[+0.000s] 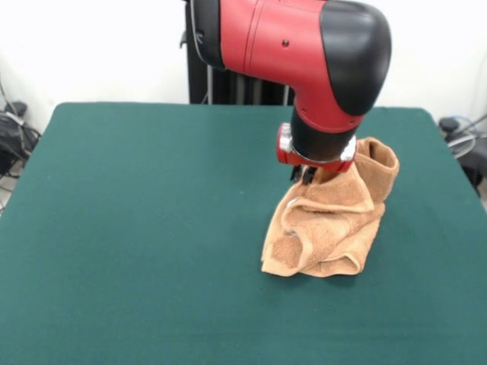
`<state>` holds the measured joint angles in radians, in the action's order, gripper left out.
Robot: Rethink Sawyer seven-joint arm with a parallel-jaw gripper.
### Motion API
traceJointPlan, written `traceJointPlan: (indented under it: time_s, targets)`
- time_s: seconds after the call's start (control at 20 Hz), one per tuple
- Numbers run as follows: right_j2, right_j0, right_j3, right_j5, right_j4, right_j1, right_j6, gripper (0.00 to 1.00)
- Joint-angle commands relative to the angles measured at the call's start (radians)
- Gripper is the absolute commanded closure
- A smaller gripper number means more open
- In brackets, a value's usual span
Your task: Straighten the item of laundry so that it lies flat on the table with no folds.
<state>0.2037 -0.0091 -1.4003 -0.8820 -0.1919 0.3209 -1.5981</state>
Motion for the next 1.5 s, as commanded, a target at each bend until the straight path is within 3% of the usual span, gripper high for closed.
traceJointPlan:
  time_s: [0.05,1.0,1.3,1.5]
  targets:
    - [-0.016,-0.004,0.001,-0.082,-0.032,-0.013,-0.268,1.0]
    - [-0.031,-0.029,-0.007,-0.063,-0.045,-0.015,-0.256,1.0]
    - [-0.052,-0.088,-0.053,0.029,0.005,-0.007,-0.13,1.0]
    - [-0.061,-0.131,-0.036,0.012,0.048,-0.005,-0.047,1.0]
